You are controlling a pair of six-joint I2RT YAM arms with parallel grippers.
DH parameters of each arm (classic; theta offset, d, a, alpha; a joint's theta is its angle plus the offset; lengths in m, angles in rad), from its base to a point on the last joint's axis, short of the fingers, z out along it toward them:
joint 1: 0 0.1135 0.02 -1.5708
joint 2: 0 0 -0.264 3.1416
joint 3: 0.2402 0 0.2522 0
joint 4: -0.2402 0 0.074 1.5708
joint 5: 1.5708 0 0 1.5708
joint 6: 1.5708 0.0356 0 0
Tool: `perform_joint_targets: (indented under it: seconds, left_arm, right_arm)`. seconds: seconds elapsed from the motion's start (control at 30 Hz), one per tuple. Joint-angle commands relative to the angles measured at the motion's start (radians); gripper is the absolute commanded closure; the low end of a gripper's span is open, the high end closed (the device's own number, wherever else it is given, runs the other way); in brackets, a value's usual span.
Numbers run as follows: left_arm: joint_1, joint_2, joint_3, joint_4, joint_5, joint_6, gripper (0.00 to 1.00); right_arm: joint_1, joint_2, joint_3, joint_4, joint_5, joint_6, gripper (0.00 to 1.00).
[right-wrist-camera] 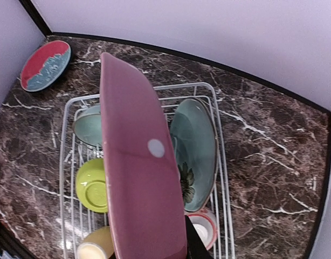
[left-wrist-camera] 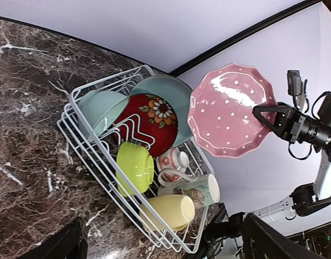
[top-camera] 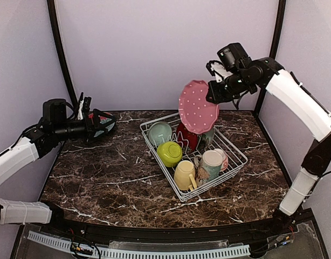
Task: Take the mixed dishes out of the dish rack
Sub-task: Grab the plate from the dish rack, then pass from the right arm to the left
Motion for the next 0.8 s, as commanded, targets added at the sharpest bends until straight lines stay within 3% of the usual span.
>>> perform_joint_targets:
  seconds: [0.0,0.3,0.47,0.6,0.77]
  left_arm:
    - [-0.059,0.045,-0.025,0.214,0.032,-0.114,0.01]
    - [-0.226,0.252,0.062,0.425,0.014,-0.199,0.02]
    - [-0.26,0.321,0.074,0.516,-0.005,-0.247,0.04]
    - [-0.262,0.344,0.078,0.544,-0.015,-0.262,0.16]
    - [-0.263,0.344,0.072,0.566,-0.047,-0.284,0.44]
  right_arm:
    - [-0.04,-0.081,-0.083,0.354,-0.345,0.148,1.0]
    - [-0.05,-0.072,-0.265,0.692,-0.657,0.359,1.0]
    - [-0.048,-0.059,-0.366,0.876,-0.786,0.496,1.0]
    - [-0.046,-0.05,-0.419,0.967,-0.823,0.554,1.0]
    - [-0.045,-0.035,-0.44,1.012,-0.85,0.586,1.0]
